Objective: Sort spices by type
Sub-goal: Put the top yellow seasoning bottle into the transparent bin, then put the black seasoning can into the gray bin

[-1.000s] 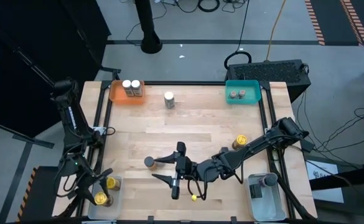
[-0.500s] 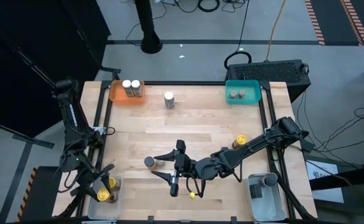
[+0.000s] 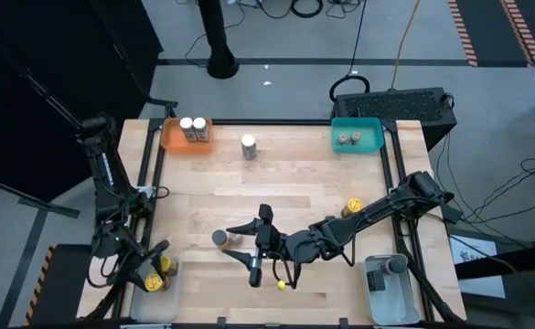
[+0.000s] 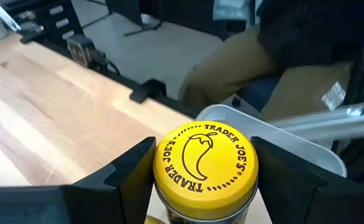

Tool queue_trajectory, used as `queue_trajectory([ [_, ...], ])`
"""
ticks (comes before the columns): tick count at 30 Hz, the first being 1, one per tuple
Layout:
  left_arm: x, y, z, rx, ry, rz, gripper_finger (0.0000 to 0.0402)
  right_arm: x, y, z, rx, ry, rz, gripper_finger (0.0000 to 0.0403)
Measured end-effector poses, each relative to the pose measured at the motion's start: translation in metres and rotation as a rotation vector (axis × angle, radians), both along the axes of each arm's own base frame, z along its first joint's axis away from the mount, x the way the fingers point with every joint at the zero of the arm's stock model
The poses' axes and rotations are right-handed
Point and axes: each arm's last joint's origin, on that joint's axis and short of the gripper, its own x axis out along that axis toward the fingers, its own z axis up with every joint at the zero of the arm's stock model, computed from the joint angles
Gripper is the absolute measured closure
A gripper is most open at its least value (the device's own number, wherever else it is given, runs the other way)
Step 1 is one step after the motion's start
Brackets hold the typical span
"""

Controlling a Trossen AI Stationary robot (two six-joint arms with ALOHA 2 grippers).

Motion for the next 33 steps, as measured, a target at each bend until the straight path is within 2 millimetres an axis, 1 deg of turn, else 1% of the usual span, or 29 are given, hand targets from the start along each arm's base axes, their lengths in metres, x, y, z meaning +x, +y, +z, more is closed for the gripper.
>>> queue_trajectory([
  [7,0.000,0.001,-0.001,0.013,0.004,0.000,0.0163,0.000,0.000,0.000,-0.001,0.003,0.000,0.0186],
  [14,0.000,0.000,0.001,-0.014,0.009,0.020,0.0163,0.000,0.000,0.000,-0.001,0.003,0.000,0.0186],
  [15,0.000,0.000,0.001,-0.015,0.013,0.025,0.0161,0.000,0.000,0.000,-0.001,0.003,0.000,0.0186],
  [19,0.000,0.000,0.001,-0.026,0.029,0.041,0.0128,0.000,0.000,0.000,-0.001,0.004,0.000,0.0186],
  [21,0.001,0.000,0.001,-0.028,0.028,0.044,0.0121,0.000,0.000,0.000,-0.001,0.004,0.000,0.0186],
  [29,0.001,0.000,0.001,-0.032,0.025,0.045,0.0131,0.000,0.000,0.000,-0.001,0.005,0.000,0.0186],
  [31,0.001,0.000,0.004,-0.049,0.016,0.052,0.0132,0.000,0.000,0.000,0.000,0.005,0.000,0.0186],
  [33,0.002,-0.002,0.011,-0.071,0.007,0.060,0.0132,0.000,0.000,-0.001,0.001,0.005,0.000,0.0186],
])
